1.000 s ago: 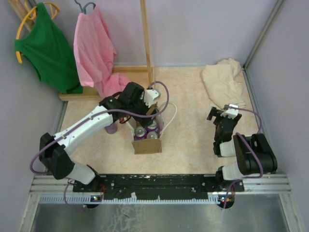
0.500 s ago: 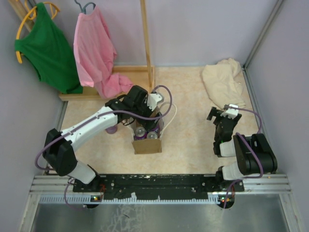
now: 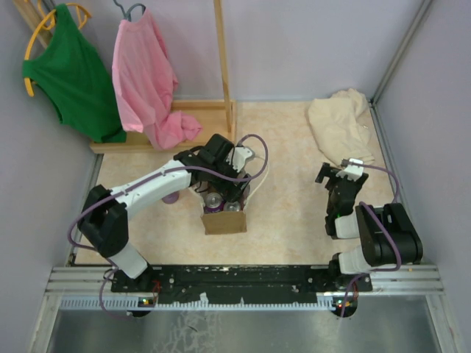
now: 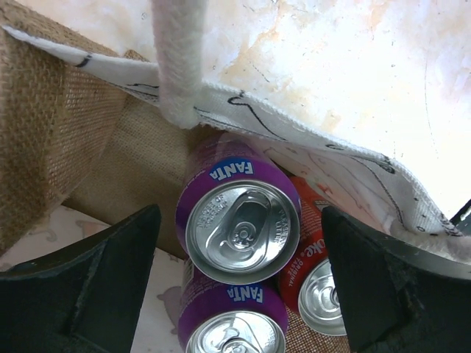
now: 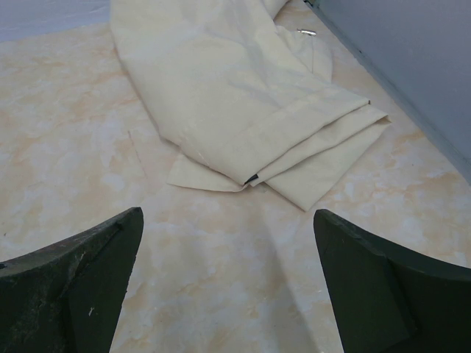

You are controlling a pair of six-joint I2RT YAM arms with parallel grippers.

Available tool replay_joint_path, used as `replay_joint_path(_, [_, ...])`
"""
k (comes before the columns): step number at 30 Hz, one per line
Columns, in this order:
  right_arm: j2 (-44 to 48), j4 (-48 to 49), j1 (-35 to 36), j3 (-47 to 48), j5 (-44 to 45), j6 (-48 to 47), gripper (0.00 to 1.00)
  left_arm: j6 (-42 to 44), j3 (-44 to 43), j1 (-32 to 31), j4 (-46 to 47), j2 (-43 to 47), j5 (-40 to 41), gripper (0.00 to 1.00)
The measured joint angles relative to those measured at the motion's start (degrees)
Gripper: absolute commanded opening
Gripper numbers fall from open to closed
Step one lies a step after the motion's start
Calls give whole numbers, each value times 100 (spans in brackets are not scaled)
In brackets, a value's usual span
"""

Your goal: Take the beverage out of the canvas bag

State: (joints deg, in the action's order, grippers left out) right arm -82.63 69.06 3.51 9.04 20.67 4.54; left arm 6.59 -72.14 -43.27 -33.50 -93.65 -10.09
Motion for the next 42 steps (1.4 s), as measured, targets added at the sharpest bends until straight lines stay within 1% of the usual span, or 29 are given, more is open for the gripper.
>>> replay_joint_path(2, [2,0,0,0,0,0,99,-48,-4,-13,2,-2,0,92])
replay_joint_path(5, [2,2,0,0,0,0,99,-87,-4,-15,0,-24,15,85])
replay_joint_path(12, [0,2,0,0,0,0,99,-170,-17,-15,-17,-205,127,73])
replay_joint_path(13, [2,0,0,0,0,0,99,-175,-33,-15,-31,-219,151,70])
replay_joint_path(14, [2,2,0,0,0,0,99,-175,-44,-15,-44,-225,170,67])
replay_joint_path(17, [0,0,0,0,0,0,99,-188,-63,-15,-68,-236,201,50])
replay_joint_path(20, [0,0,0,0,0,0,99,-192,-74,-17,-76,-247,208,37])
replay_joint_path(21, [0,0,0,0,0,0,99,-195,-81,-17,-83,-249,210,30])
replay_joint_path(22, [2,0,0,0,0,0,99,-197,-92,-17,-94,-258,212,21])
replay_joint_path(25, [2,2,0,0,0,0,99,-210,-103,-37,-103,-264,225,1])
replay_joint_path(26, [0,2,0,0,0,0,99,-212,-103,-37,-105,-267,232,0])
replay_joint_path(35, [0,2,0,0,0,0,99,-227,-184,-48,-197,-280,350,0])
replay_joint_path(42, [2,0,0,0,0,0,99,-142,-540,-46,-382,-280,782,0])
